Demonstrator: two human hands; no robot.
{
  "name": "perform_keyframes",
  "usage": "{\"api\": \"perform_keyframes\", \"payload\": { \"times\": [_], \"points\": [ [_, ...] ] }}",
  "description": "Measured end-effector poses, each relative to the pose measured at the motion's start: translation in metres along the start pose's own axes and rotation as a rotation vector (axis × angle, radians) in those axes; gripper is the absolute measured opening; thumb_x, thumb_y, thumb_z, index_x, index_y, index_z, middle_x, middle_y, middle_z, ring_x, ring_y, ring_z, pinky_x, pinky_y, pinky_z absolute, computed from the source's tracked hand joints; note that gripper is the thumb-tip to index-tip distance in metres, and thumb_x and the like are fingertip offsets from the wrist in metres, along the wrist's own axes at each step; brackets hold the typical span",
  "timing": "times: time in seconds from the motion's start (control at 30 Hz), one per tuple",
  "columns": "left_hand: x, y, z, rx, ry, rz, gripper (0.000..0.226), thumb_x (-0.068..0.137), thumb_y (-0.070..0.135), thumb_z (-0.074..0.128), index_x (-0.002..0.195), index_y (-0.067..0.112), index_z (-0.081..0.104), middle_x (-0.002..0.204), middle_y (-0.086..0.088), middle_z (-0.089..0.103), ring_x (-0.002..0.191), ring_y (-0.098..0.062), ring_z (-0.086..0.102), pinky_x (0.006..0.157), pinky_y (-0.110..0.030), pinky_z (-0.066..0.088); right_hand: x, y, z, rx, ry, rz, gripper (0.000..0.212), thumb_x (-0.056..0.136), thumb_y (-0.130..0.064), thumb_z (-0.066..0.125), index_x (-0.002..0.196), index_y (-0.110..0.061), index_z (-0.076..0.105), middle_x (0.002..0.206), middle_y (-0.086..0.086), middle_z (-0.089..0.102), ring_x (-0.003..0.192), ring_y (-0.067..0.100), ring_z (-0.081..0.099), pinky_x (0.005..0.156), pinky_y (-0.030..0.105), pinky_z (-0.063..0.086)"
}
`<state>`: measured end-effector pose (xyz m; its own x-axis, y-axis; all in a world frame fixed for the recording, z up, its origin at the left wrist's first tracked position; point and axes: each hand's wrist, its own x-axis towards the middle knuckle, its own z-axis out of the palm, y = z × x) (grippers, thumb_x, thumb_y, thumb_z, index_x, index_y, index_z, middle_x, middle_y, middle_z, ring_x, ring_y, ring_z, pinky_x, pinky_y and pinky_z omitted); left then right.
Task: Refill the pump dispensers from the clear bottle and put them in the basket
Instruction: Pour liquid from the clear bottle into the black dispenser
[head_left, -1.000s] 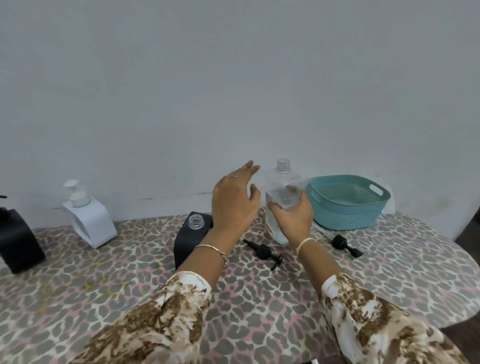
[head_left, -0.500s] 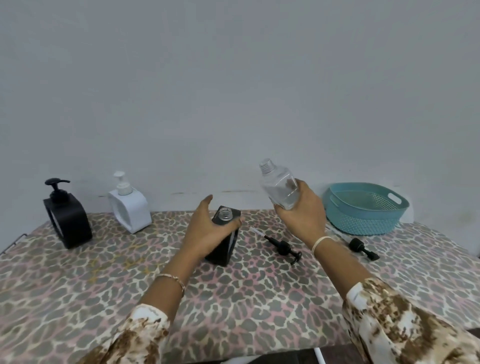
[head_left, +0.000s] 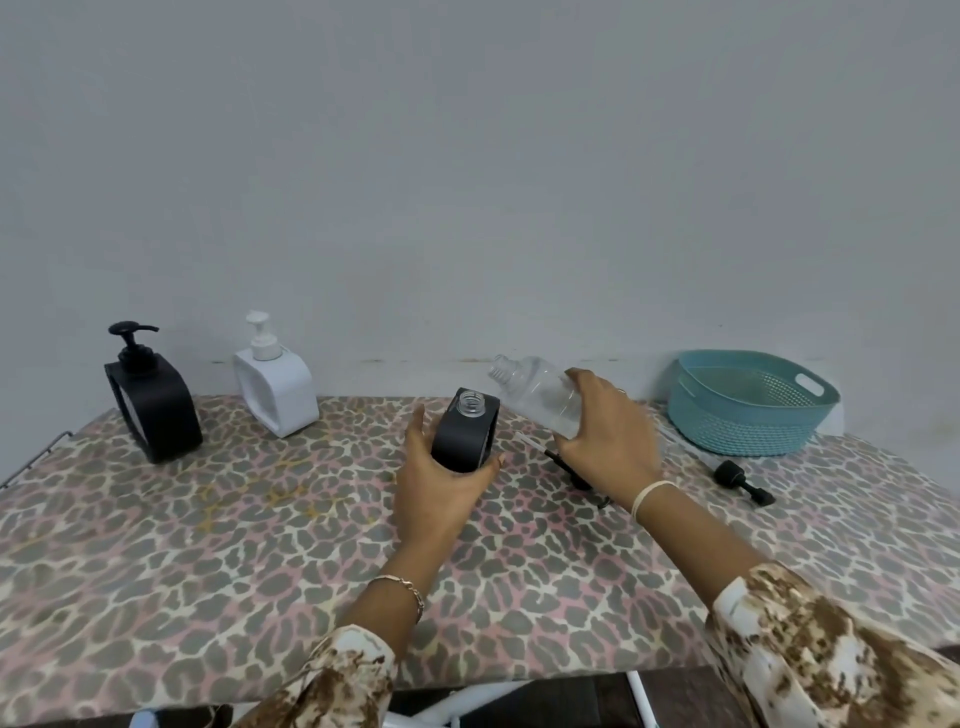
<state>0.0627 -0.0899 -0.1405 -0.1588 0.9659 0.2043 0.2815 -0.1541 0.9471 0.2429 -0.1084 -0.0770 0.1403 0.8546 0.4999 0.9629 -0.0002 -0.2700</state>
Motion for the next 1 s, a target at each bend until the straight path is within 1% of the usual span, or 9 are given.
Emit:
{"api": "perform_keyframes", "payload": {
  "times": [0.1,0.17,0.2,0.23,0.27,0.33,0.6,0.7,1.0],
  "points": [
    [0.004,-0.001,0.001,0.011,0.003,0.023,0.115,0.052,0.053,0.086,0.148,0.032,0.024,0.105,0.024,0.050,0.097,-0.002,0.053,0.085,-0.023,0.046,-0.002,0.000,0.000,-0.021,-0.022,-0.007,0.068,0.070,-0.015,0.070,0.134,-0.017,0.046,0.123,0.002,0.061,0.104,0.025,0.061,0.073,0.029,0.045],
    [0.007,-0.001,0.002,-0.003,-0.021,0.037,0.105,0.056,0.045,0.087,0.145,0.029,0.034,0.109,0.023,0.053,0.100,-0.003,0.056,0.087,-0.025,0.049,-0.002,-0.001,0.000,-0.038,-0.035,-0.014,0.068,0.070,-0.015,0.071,0.133,-0.017,0.046,0.121,0.003,0.062,0.101,0.025,0.061,0.068,0.028,0.041],
    [0.008,-0.002,0.003,-0.007,-0.029,0.043,0.090,0.058,0.039,0.088,0.137,0.030,0.046,0.107,0.023,0.056,0.098,-0.005,0.059,0.084,-0.025,0.052,-0.003,-0.001,0.000,-0.046,-0.041,-0.021,0.068,0.070,-0.015,0.071,0.133,-0.017,0.046,0.119,0.003,0.062,0.099,0.025,0.061,0.066,0.027,0.039],
    [0.009,-0.003,0.003,0.000,-0.025,0.046,0.069,0.059,0.034,0.087,0.121,0.037,0.056,0.100,0.023,0.061,0.093,-0.006,0.063,0.078,-0.025,0.053,-0.003,-0.001,0.000,-0.052,-0.045,-0.026,0.068,0.069,-0.016,0.072,0.132,-0.017,0.047,0.117,0.003,0.062,0.098,0.025,0.061,0.065,0.027,0.038],
    [0.009,-0.003,0.004,0.005,-0.015,0.044,0.050,0.060,0.030,0.086,0.101,0.042,0.059,0.091,0.023,0.063,0.086,-0.007,0.065,0.071,-0.024,0.054,-0.003,-0.002,0.000,-0.058,-0.048,-0.030,0.067,0.069,-0.016,0.073,0.132,-0.017,0.047,0.116,0.004,0.063,0.096,0.025,0.061,0.064,0.027,0.038],
    [0.009,-0.004,0.004,0.008,-0.008,0.045,0.038,0.060,0.026,0.082,0.081,0.044,0.055,0.080,0.020,0.064,0.078,-0.006,0.065,0.062,-0.023,0.053,-0.002,-0.002,-0.001,-0.075,-0.055,-0.036,0.065,0.069,-0.016,0.073,0.129,-0.017,0.048,0.110,0.004,0.063,0.091,0.025,0.061,0.061,0.028,0.038],
    [0.009,-0.006,0.003,0.007,0.000,0.103,0.037,0.060,0.016,0.079,0.078,0.038,0.055,0.075,0.017,0.063,0.068,0.008,0.061,0.052,-0.008,0.046,-0.001,-0.006,-0.002,-0.155,-0.074,-0.073,0.063,0.069,-0.015,0.071,0.128,-0.017,0.048,0.105,0.003,0.063,0.088,0.025,0.060,0.059,0.029,0.036],
    [0.009,-0.006,0.003,0.011,-0.003,0.105,0.037,0.059,0.014,0.080,0.075,0.036,0.055,0.074,0.015,0.063,0.065,0.004,0.060,0.051,-0.009,0.046,0.000,-0.007,-0.003,-0.188,-0.092,-0.074,0.065,0.069,-0.016,0.072,0.129,-0.017,0.047,0.108,0.002,0.063,0.090,0.025,0.060,0.061,0.030,0.039],
    [0.010,-0.007,0.003,-0.017,-0.029,0.112,0.035,0.060,0.012,0.079,0.082,0.030,0.059,0.076,0.011,0.065,0.067,-0.001,0.062,0.052,-0.011,0.048,0.005,-0.010,-0.010,-0.227,-0.121,-0.085,0.057,0.071,-0.021,0.073,0.122,-0.016,0.048,0.105,0.003,0.062,0.088,0.027,0.060,0.061,0.030,0.035]
  ]
}}
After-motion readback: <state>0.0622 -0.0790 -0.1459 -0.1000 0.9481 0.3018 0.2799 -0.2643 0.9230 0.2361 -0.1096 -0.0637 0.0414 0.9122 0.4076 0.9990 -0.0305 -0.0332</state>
